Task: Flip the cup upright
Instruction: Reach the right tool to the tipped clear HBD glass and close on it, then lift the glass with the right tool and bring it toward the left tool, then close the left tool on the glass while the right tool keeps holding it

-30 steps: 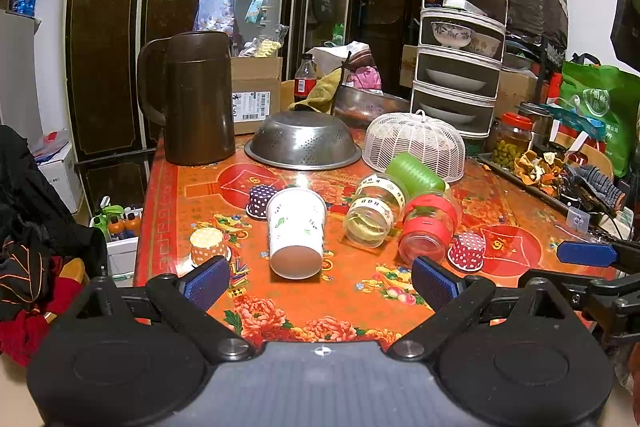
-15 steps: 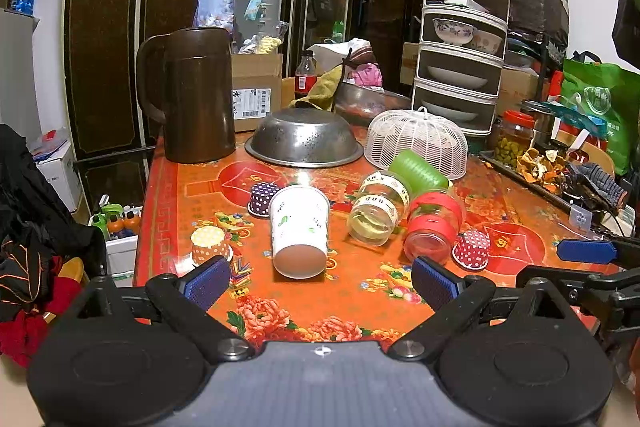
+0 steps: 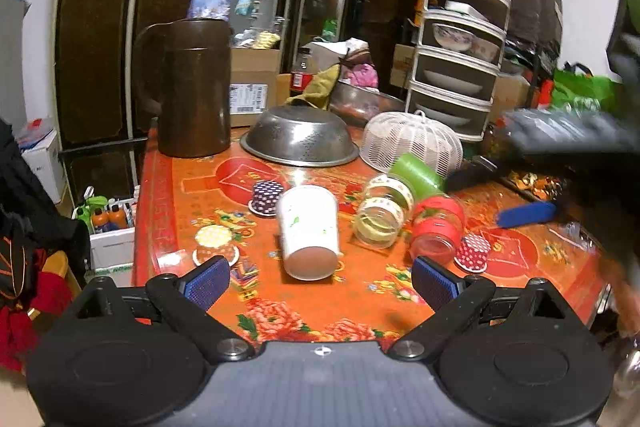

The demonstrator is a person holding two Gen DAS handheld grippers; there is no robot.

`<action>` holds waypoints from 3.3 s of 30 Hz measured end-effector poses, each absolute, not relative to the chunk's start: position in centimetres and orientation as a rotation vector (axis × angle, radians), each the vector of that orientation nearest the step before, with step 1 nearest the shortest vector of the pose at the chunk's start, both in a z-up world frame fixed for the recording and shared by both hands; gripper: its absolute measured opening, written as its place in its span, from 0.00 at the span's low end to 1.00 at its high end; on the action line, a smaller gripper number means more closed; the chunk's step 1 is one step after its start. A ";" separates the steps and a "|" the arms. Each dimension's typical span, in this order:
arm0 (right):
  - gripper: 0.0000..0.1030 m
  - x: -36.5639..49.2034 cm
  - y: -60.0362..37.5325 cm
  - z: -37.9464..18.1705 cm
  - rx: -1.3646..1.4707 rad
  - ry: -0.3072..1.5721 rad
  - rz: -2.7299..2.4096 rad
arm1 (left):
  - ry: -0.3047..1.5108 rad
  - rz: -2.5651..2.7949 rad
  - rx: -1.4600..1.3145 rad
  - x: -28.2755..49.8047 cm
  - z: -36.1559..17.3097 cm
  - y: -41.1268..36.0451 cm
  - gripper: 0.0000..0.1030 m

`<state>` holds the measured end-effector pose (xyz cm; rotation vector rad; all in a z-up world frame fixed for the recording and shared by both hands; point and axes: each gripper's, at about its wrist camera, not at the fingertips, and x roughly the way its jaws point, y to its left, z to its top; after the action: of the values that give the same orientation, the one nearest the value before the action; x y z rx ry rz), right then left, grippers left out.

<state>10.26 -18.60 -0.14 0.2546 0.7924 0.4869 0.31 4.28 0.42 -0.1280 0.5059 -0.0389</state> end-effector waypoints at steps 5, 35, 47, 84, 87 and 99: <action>0.99 18.2 -14.9 -0.6 0.312 0.992 0.402 | 0.499 -0.044 -0.170 -0.5 -0.1 6.1 0.96; 0.56 26.0 -9.5 -6.0 0.209 1.191 0.079 | 0.465 -0.059 -0.312 -3.0 -1.6 11.5 0.96; 0.56 17.1 -9.9 1.1 0.124 0.999 0.294 | 0.446 -0.033 -0.365 -4.4 -0.3 12.1 0.96; 0.55 2.9 -15.0 -7.5 0.119 1.064 0.683 | 1.031 -0.220 -0.529 4.9 -4.7 2.3 0.92; 0.55 2.8 -15.3 -7.6 0.119 1.067 0.689 | 1.045 -0.198 -0.546 5.3 -5.2 2.2 0.89; 0.55 2.7 -15.7 -7.4 0.119 1.079 0.700 | 1.067 -0.172 -0.551 6.5 -6.3 1.7 0.82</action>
<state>2.73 -15.66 -7.40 0.1188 1.0790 0.7004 6.53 1.69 -6.27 -0.5514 1.0667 -0.1721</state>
